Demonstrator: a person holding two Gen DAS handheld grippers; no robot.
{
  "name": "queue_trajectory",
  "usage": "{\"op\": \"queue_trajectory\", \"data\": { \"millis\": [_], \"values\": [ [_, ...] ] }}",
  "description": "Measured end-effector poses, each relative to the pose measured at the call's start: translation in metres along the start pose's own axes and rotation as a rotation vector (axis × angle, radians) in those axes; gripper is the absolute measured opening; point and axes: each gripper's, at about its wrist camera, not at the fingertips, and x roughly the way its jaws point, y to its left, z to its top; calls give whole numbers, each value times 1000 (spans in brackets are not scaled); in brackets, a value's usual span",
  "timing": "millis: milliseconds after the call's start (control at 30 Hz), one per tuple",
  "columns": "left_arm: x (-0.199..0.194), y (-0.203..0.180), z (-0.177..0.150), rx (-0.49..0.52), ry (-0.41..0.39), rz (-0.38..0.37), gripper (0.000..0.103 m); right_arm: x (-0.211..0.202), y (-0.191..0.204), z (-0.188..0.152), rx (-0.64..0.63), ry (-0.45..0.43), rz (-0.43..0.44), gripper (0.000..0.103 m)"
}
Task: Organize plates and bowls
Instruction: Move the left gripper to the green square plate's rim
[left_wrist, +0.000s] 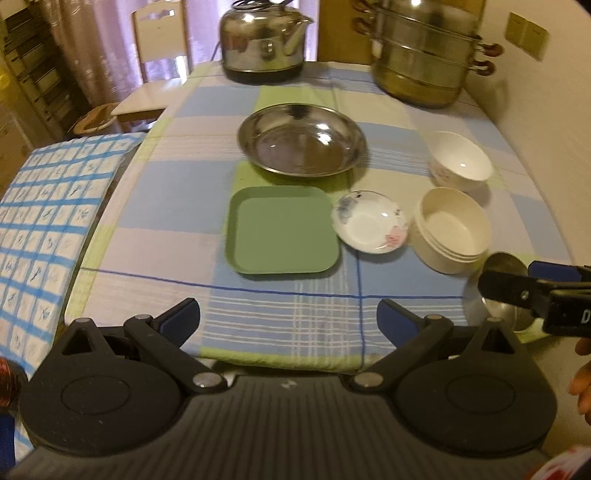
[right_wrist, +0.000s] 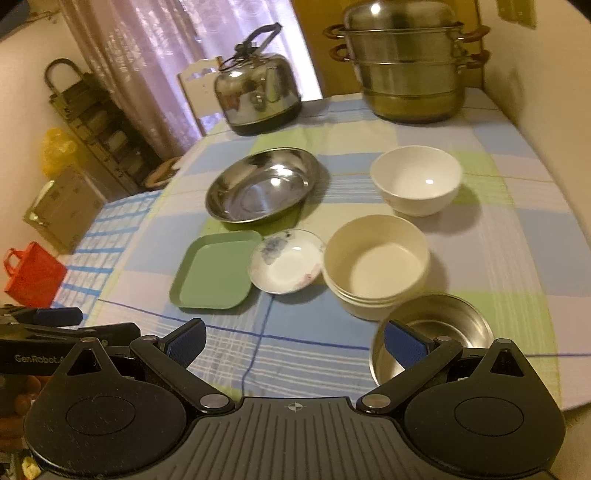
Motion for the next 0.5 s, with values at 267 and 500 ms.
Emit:
{"op": "queue_trajectory", "data": {
  "millis": [267,500],
  "values": [
    [16,19,3,-23,19,29,100,19,9,3,41,8,58,102],
    [52,43,24,29,44,-6,95,49,19,11,85,71,3,102]
  ]
}}
